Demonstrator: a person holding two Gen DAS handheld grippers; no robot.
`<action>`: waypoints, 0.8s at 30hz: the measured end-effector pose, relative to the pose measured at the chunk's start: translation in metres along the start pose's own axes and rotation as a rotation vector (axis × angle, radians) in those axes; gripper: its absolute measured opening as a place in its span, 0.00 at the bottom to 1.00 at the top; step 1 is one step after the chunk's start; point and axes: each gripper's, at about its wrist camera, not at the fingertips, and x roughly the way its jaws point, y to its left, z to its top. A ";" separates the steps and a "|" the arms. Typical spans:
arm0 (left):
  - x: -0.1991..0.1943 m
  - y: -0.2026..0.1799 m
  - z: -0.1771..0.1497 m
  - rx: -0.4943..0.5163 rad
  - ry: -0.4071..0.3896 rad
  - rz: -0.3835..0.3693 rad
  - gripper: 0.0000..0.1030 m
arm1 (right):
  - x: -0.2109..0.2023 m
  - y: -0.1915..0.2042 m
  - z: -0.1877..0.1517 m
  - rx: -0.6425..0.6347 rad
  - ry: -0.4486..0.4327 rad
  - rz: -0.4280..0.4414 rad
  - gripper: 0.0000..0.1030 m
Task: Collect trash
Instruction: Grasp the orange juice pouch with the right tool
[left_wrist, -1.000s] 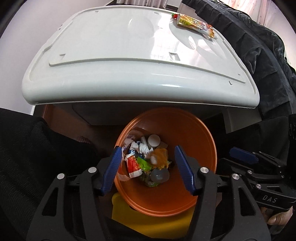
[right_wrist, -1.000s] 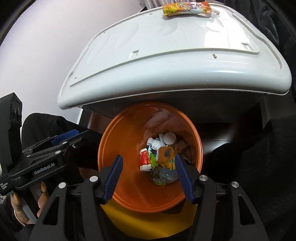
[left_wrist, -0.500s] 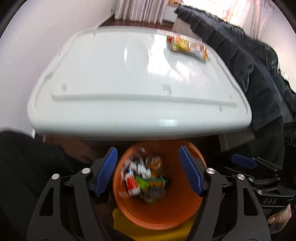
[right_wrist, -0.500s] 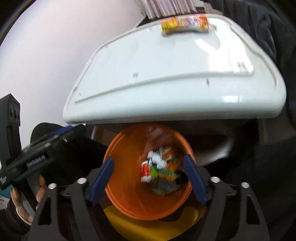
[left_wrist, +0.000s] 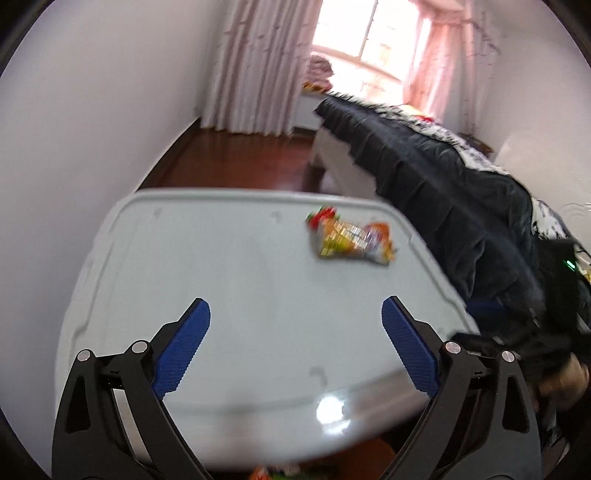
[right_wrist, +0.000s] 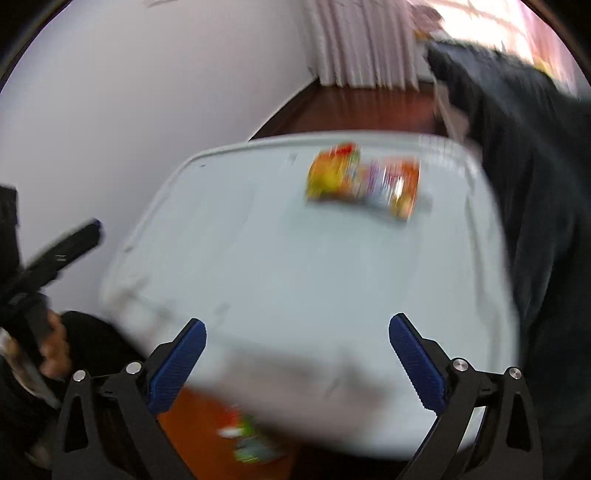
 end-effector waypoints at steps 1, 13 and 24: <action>0.006 0.001 0.005 0.005 -0.002 -0.006 0.89 | 0.008 -0.005 0.017 -0.057 -0.004 -0.036 0.95; 0.048 0.034 0.004 -0.049 0.025 0.092 0.89 | 0.111 -0.036 0.116 -0.455 0.093 -0.136 0.95; 0.064 0.027 0.001 -0.023 0.071 0.094 0.89 | 0.192 -0.048 0.138 -0.613 0.317 -0.076 0.95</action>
